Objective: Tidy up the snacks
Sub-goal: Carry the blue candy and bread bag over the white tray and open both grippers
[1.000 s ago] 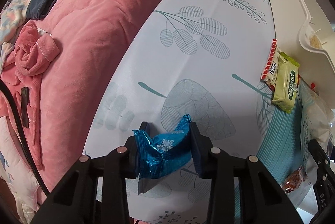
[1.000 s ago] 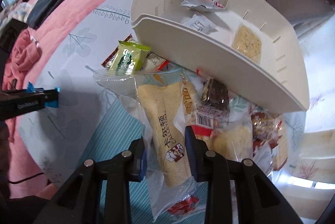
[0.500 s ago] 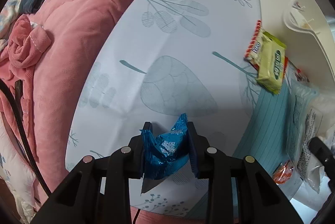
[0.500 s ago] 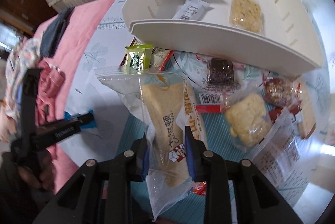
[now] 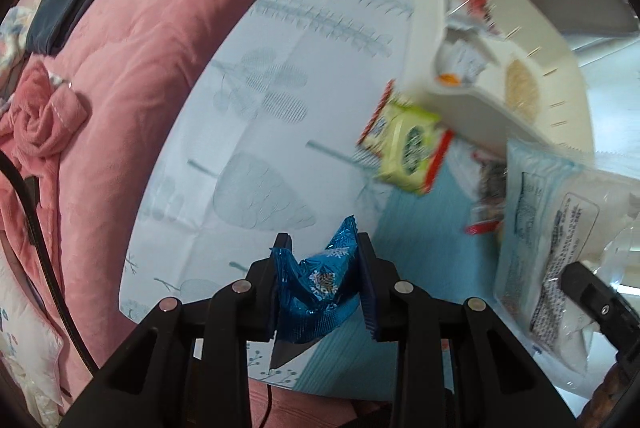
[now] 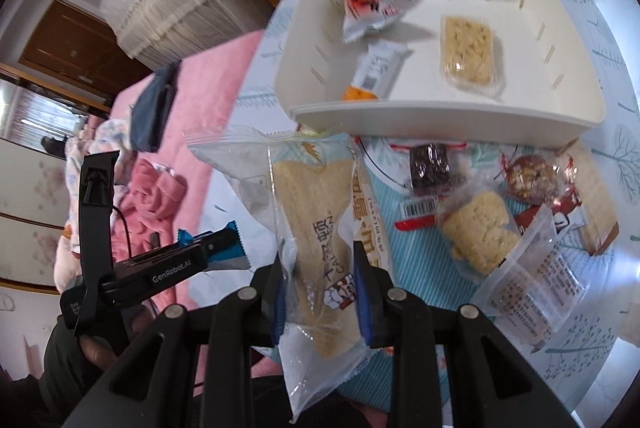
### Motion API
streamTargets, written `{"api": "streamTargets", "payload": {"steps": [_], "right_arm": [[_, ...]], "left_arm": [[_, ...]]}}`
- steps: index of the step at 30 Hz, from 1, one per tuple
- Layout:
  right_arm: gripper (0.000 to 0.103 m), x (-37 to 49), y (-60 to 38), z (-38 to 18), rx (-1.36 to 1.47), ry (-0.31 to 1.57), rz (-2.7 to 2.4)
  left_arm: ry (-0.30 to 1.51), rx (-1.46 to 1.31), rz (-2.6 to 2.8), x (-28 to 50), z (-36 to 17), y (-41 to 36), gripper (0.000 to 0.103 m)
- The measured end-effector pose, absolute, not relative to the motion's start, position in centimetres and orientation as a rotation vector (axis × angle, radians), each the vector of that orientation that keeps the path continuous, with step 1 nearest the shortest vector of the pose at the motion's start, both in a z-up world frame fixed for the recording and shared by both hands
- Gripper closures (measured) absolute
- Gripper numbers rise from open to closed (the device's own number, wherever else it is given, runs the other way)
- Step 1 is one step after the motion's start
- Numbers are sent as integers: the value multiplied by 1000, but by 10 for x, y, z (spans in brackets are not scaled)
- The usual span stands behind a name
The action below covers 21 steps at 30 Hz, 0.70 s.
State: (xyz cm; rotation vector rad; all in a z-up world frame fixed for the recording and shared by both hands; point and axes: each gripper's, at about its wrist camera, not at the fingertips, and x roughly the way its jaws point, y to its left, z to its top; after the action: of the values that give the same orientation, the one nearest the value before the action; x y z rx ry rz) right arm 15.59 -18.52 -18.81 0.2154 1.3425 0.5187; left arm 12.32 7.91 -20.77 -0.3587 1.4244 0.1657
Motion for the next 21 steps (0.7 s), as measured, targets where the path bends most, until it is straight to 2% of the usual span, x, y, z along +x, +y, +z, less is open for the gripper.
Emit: {"api": "streamTargets", "payload": {"steps": [10,21], "right_arm": [[76,166,-206,-143,231,1186,566],[76,186,-223,-112,166,959,547]], "left_arm": [[1302,-363,75,160,-135,60,73],[1213,-290,-1,216,-94,24,73]]}}
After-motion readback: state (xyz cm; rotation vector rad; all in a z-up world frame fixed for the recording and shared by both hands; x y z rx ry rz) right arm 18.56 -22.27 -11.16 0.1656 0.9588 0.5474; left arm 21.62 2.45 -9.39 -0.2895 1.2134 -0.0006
